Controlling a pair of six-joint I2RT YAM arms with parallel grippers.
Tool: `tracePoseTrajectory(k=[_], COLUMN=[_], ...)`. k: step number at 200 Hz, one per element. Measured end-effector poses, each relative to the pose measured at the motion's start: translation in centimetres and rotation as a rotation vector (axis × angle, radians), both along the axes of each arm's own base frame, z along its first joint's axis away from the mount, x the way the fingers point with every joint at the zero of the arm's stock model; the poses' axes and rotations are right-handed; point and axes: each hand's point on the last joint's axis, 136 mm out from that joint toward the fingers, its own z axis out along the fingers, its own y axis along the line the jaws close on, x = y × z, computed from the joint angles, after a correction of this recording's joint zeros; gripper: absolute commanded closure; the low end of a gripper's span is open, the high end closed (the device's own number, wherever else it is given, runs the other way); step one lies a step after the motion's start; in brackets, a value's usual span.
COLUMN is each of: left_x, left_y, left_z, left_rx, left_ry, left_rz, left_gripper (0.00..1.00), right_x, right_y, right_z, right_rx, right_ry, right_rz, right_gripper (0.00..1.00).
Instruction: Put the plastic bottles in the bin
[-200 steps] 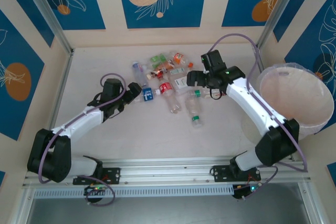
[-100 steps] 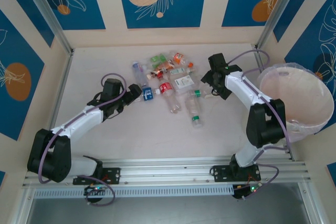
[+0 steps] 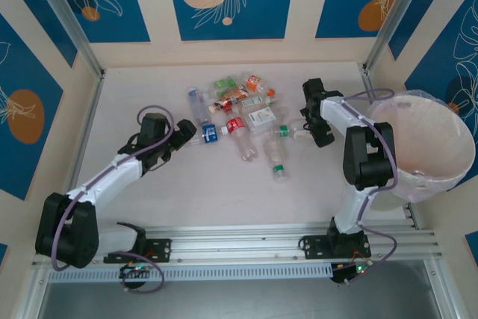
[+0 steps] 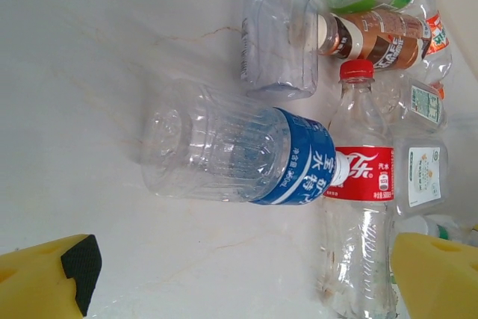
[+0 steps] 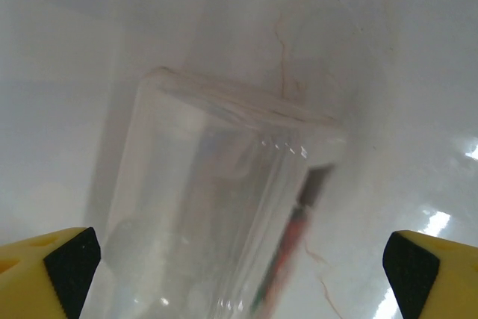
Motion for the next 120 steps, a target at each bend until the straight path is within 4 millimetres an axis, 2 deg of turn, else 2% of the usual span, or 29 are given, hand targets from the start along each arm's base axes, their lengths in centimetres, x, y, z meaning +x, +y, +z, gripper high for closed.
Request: tracePoseTrajectory(k=[49,73,106,120], left_x=[-0.3,-0.2,-0.3,-0.4], left_y=[0.3,0.4,0.4,0.5], left_z=[-0.5,-0.5,-0.7,-0.8], left_rx=[0.004,0.004,0.003,0.004], left_ry=[0.012,0.012,0.016,0.019], left_rz=[0.006,0.009,0.011,0.013], left_gripper=[0.0,0.0,0.0,0.0], right_x=[2.0,2.2,3.7,3.6], right_y=[0.0,0.0,0.2,0.2], right_z=[-3.1,-3.7,-3.5,-3.6], right_rx=[0.024,0.02,0.028,0.024], right_ry=[0.002,0.007,-0.055,-0.073], right_rz=[-0.032,-0.022,0.01,0.027], right_gripper=[0.03,0.06,0.21,0.26])
